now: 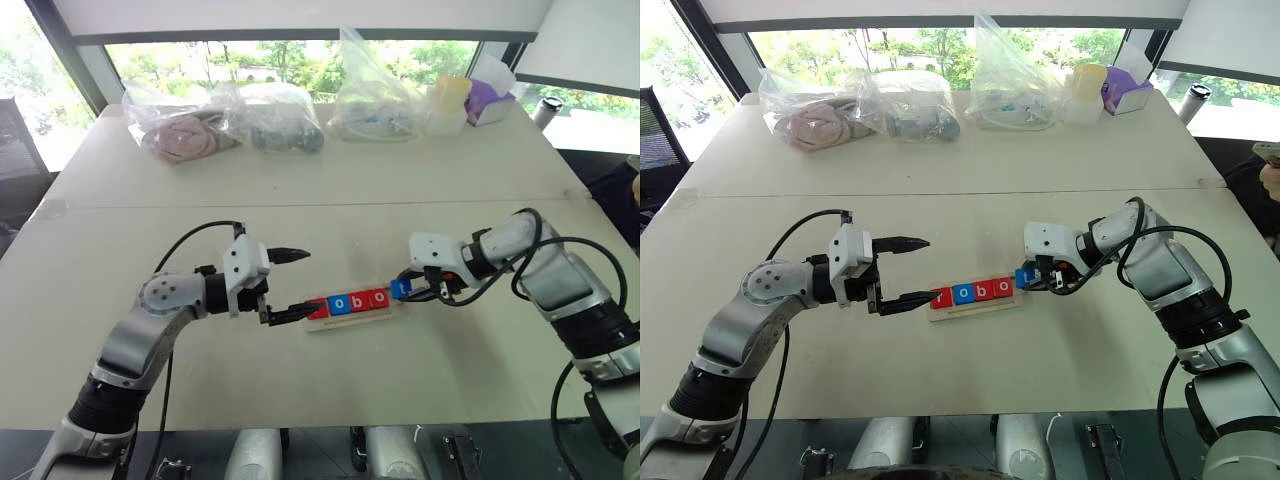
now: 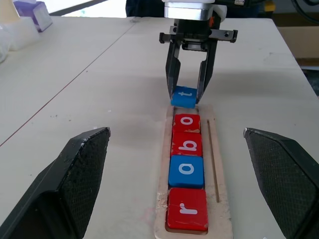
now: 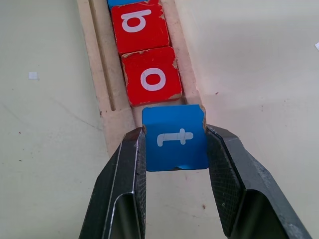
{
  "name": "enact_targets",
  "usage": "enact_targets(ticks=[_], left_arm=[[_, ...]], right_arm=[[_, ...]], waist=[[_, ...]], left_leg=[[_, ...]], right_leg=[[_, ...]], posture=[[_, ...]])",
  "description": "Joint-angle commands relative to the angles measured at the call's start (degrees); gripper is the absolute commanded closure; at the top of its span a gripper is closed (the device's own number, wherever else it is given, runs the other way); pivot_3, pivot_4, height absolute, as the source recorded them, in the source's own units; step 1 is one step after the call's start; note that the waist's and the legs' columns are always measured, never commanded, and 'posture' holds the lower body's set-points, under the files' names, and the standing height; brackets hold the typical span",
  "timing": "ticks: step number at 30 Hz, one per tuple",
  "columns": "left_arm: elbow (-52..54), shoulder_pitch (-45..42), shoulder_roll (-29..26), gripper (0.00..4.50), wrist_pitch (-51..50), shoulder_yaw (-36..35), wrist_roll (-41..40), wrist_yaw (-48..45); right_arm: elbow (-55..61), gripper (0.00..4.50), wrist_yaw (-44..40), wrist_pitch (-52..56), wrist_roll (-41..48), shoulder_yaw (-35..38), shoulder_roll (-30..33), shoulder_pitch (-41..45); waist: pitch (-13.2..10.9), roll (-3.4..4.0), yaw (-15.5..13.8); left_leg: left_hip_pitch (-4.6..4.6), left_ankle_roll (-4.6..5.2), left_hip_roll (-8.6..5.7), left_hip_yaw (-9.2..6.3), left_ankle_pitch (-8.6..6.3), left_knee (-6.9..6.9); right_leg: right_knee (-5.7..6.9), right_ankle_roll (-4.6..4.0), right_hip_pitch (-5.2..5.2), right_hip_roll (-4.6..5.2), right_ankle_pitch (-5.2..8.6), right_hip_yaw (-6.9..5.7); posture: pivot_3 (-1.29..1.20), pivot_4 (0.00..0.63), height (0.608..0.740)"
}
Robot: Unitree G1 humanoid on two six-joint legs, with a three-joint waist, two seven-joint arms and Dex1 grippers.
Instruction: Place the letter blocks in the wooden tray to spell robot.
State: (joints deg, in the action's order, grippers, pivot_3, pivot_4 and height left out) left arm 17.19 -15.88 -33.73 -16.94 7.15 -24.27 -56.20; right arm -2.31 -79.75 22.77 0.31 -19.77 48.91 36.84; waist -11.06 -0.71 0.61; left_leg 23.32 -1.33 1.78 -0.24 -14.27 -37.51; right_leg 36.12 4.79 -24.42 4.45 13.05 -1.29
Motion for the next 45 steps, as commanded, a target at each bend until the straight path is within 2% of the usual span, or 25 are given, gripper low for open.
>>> enact_targets(ticks=[1, 20, 45], left_arm=[[2.3, -0.4, 0.0, 0.0, 0.2, -0.7, -0.3, 0.2], [5.2, 1.4, -0.1, 0.0, -0.9, -0.7, -0.2, 2.1], [8.4, 1.9, 0.2, 0.0, -3.1, -0.2, -0.5, 4.9]], right_arm=[[1.4, 3.37, 0.0, -0.4, 0.3, 0.8, 0.3, 0.2], [0.5, 3.37, -0.6, -1.2, -0.9, -2.1, -1.3, 0.5], [-1.0, 3.37, -0.4, -2.8, -2.3, -2.5, -3.8, 2.0]], waist=[[0.0, 0.0, 0.0], [0.0, 0.0, 0.0], [0.0, 0.0, 0.1]], left_leg=[[0.0, 0.0, 0.0, 0.0, 0.0, 0.0], [0.0, 0.0, 0.0, 0.0, 0.0, -0.01], [-0.01, 0.0, 0.0, -0.01, 0.0, -0.04]], right_leg=[[0.0, 0.0, 0.0, 0.0, 0.0, 0.0], [0.01, 0.01, 0.0, 0.0, -0.01, 0.0], [0.03, 0.0, 0.0, 0.0, 0.0, 0.0]], posture=[[0.0, 0.15, 0.74], [0.0, 0.15, 0.74], [0.0, 0.15, 0.74]])
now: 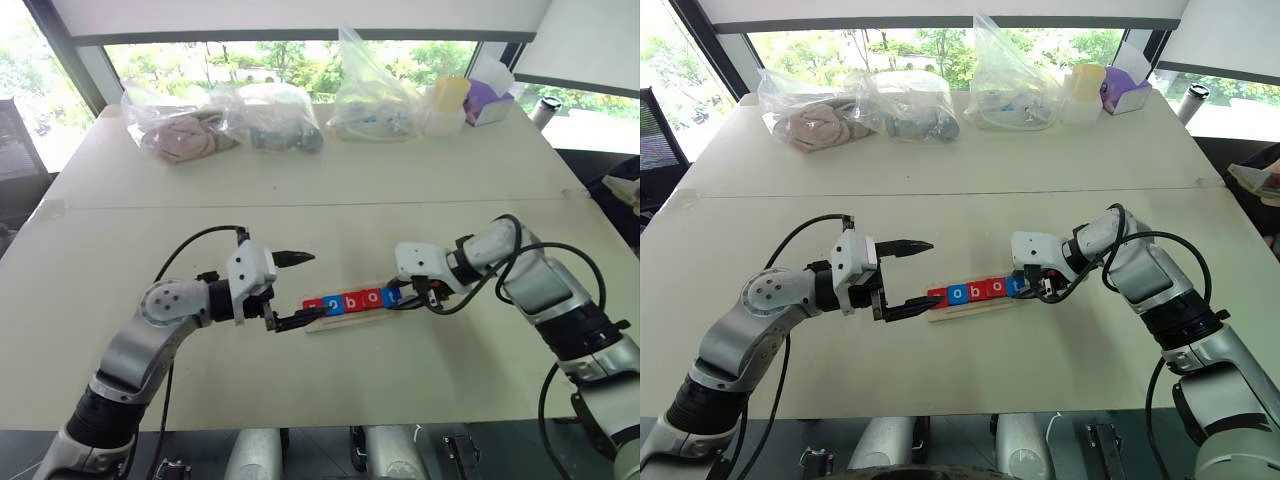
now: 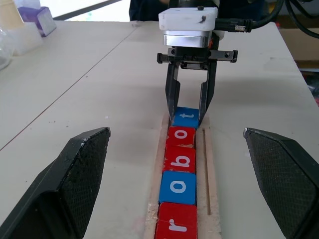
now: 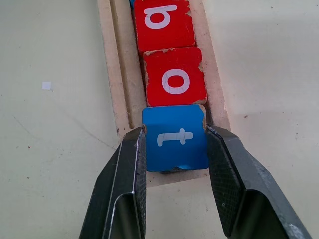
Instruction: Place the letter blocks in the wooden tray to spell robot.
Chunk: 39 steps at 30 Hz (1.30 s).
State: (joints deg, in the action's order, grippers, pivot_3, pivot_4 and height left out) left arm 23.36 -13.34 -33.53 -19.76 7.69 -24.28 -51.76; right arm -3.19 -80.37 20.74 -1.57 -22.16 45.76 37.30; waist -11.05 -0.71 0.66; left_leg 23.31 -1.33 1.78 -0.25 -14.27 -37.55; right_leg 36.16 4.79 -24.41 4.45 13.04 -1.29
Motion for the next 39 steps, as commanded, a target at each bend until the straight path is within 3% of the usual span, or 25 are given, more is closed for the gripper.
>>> enact_targets(ticks=[1, 11, 18, 27, 39], left_arm=[[2.4, -0.7, 0.0, 0.0, -0.4, -0.7, -0.6, 0.5], [3.0, -0.8, 0.0, 0.0, -1.1, -0.9, -0.8, 0.8], [3.4, -1.2, 0.1, 0.0, -1.7, -0.7, -1.0, 1.1], [-1.0, -2.3, -0.1, 0.0, 0.2, -1.8, -0.9, -1.5], [-2.3, -1.6, -0.3, 0.0, 2.2, -1.6, -0.5, -3.3]], right_arm=[[-0.3, 3.37, 0.2, -0.9, -0.4, -0.1, -0.7, 1.6], [-0.8, 3.37, 0.0, -1.5, -0.8, -0.1, -1.0, 1.9], [-0.4, 0.02, -0.1, -1.2, -0.7, 0.5, -0.7, 2.8], [0.0, 0.02, 3.1, -1.7, 0.4, 5.2, 1.1, 3.9], [-8.3, 0.02, 12.6, -4.5, -1.6, 6.3, -3.2, 5.4]], waist=[[0.0, 0.0, 0.0], [0.0, 0.0, 0.0], [0.0, 0.0, 0.0], [0.0, 0.0, 0.0], [0.0, 0.0, 0.0]], left_leg=[[0.0, 0.0, 0.0, 0.0, 0.0, 0.0], [0.0, 0.0, 0.0, 0.0, 0.0, -0.03], [0.01, 0.0, 0.0, 0.0, 0.0, -0.03], [0.02, 0.0, 0.0, 0.0, 0.0, -0.07], [0.03, 0.0, 0.0, 0.0, 0.0, -0.08]], right_leg=[[0.0, 0.0, 0.0, 0.0, 0.0, 0.0], [0.02, 0.0, 0.0, 0.0, 0.0, 0.0], [0.02, 0.0, 0.0, 0.0, 0.0, 0.0], [0.02, 0.0, 0.0, 0.0, 0.0, 0.0], [0.02, -0.02, 0.0, 0.0, 0.0, 0.0]], posture=[[0.0, 0.15, 0.74], [0.0, 0.15, 0.74], [0.0, 0.15, 0.74], [0.0, 0.15, 0.74], [0.0, 0.15, 0.74]])
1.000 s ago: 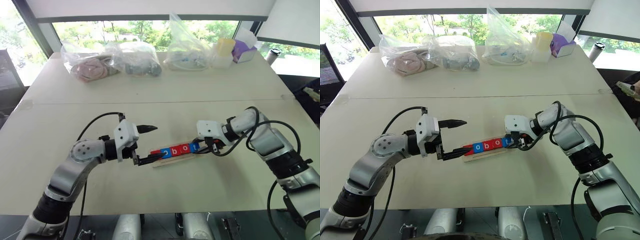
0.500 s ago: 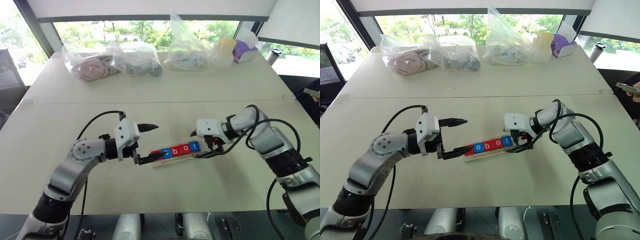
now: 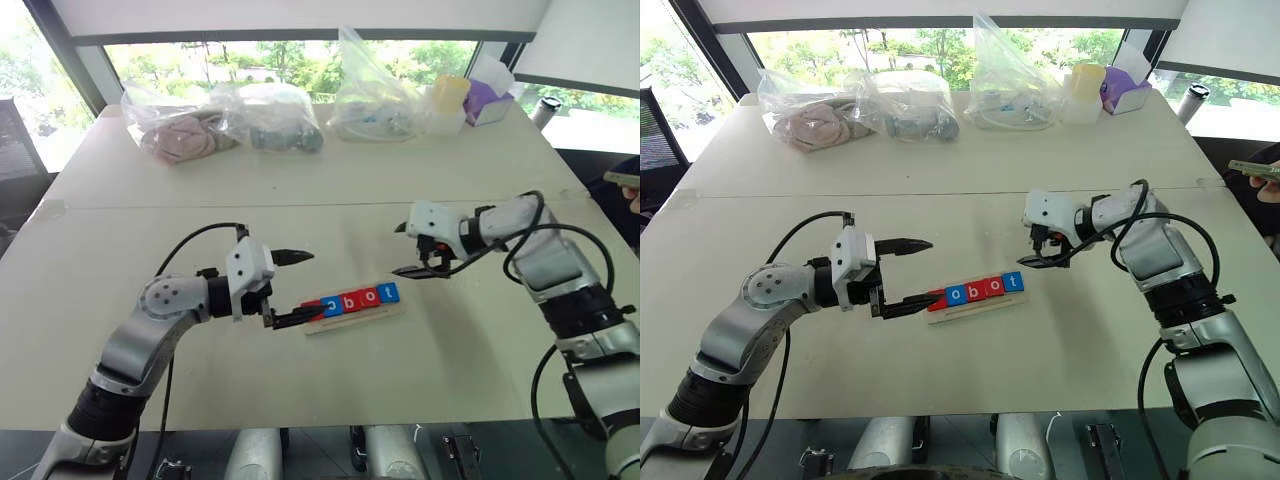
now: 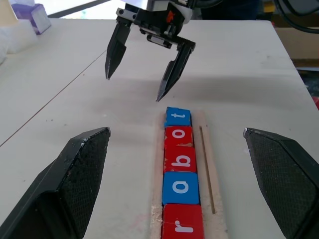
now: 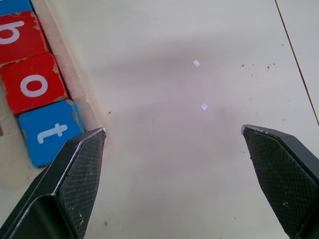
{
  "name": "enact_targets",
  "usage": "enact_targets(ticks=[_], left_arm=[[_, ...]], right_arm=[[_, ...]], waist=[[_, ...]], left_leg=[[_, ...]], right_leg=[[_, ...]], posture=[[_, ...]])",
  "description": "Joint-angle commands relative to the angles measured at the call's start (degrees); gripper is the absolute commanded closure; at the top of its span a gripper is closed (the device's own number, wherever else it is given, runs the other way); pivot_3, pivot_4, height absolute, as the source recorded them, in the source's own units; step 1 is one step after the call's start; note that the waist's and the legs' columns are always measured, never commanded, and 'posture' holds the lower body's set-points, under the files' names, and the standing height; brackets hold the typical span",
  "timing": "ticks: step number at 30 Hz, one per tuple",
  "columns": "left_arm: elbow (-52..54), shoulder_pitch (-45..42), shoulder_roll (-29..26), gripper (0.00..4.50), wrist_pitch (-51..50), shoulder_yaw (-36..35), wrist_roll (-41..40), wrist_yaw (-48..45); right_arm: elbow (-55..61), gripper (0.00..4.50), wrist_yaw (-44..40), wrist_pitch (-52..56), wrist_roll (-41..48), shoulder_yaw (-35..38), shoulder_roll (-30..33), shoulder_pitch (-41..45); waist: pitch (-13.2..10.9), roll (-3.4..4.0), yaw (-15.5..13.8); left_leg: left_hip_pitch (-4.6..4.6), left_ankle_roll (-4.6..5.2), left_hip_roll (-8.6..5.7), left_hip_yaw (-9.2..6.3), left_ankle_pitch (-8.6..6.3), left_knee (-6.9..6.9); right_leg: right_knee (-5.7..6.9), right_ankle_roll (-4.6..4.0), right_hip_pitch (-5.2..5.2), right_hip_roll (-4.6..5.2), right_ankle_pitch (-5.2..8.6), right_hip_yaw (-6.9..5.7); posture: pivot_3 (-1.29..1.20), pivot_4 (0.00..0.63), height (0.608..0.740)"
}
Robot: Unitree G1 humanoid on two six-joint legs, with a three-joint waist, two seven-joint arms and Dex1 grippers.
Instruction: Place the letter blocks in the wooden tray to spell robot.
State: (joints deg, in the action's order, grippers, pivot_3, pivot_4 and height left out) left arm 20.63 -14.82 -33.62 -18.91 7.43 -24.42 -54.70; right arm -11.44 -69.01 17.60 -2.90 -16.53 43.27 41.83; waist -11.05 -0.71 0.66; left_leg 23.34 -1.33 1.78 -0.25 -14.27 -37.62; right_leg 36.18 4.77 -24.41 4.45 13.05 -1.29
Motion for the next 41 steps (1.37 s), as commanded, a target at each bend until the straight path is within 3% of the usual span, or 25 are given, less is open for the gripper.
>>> enact_targets(ticks=[1, 16, 25, 27, 33, 36, 41], left_arm=[[0.4, 0.0, -0.3, 0.0, 1.4, -1.4, -0.4, -0.5], [0.3, 0.8, -0.7, 0.0, 1.9, -1.7, -0.4, -0.8], [1.1, 1.5, -1.5, 0.0, 0.8, -1.7, 0.7, 0.7], [1.5, 1.9, -1.6, 0.0, 0.9, -1.9, 0.8, 1.2], [2.3, 3.1, -4.8, 0.0, -1.3, -5.0, -0.6, 1.1], [3.3, 5.8, -5.9, 0.0, -3.0, -8.1, -2.7, 1.6], [7.4, 14.3, -7.6, 0.0, -3.3, -11.9, -2.9, 2.6]], right_arm=[[-0.3, 0.02, 1.6, -1.5, -0.5, 0.6, -1.0, 0.8], [4.7, 0.02, -1.3, -0.9, 0.0, -0.1, -0.5, -2.9], [11.5, 0.02, 0.7, 9.0, 5.3, 6.9, 0.8, -0.6], [14.8, 0.02, 0.4, 11.4, 6.7, 8.0, 2.1, -2.3], [32.3, 0.02, -1.1, 22.7, 14.9, 18.7, 12.6, -19.2], [38.6, 0.02, 0.9, 30.2, 20.5, 24.9, 12.9, -24.7], [43.3, 0.02, 5.7, 34.6, 23.9, 29.3, 11.9, -31.8]], waist=[[0.0, 0.0, 0.0], [0.0, 0.0, 0.0], [0.0, 0.0, -0.1], [0.0, 0.0, -0.2], [0.0, 0.0, -1.4], [0.0, 0.01, -0.8], [0.0, -0.01, -0.8]], left_leg=[[0.0, 0.0, 0.0, 0.0, 0.0, 0.0], [0.01, 0.0, 0.0, -0.01, 0.0, -0.02], [0.02, 0.0, 0.0, -0.02, 0.0, -0.02], [0.03, 0.0, 0.0, -0.04, 0.0, -0.01], [0.08, 0.0, 0.0, -0.04, -0.01, -0.01], [0.01, 0.0, 0.02, 0.03, -0.01, -0.04], [-0.03, -0.01, 0.06, 0.01, -0.01, -0.04]], right_leg=[[0.0, 0.0, 0.0, 0.0, 0.0, 0.0], [0.0, 0.0, 0.0, 0.0, 0.0, 0.0], [0.0, 0.0, 0.0, 0.0, 0.0, 0.0], [0.0, 0.01, 0.0, 0.0, 0.0, -0.01], [-0.07, -0.02, 0.0, 0.02, 0.04, -0.01], [-0.05, -0.07, -0.01, 0.03, 0.02, 0.0], [-0.03, -0.12, -0.01, 0.0, -0.01, -0.01]], posture=[[0.0, 0.15, 0.74], [0.0, 0.15, 0.74], [0.0, 0.15, 0.74], [0.0, 0.15, 0.74], [0.0, 0.15, 0.74], [0.0, 0.15, 0.74], [0.0, 0.15, 0.74]])
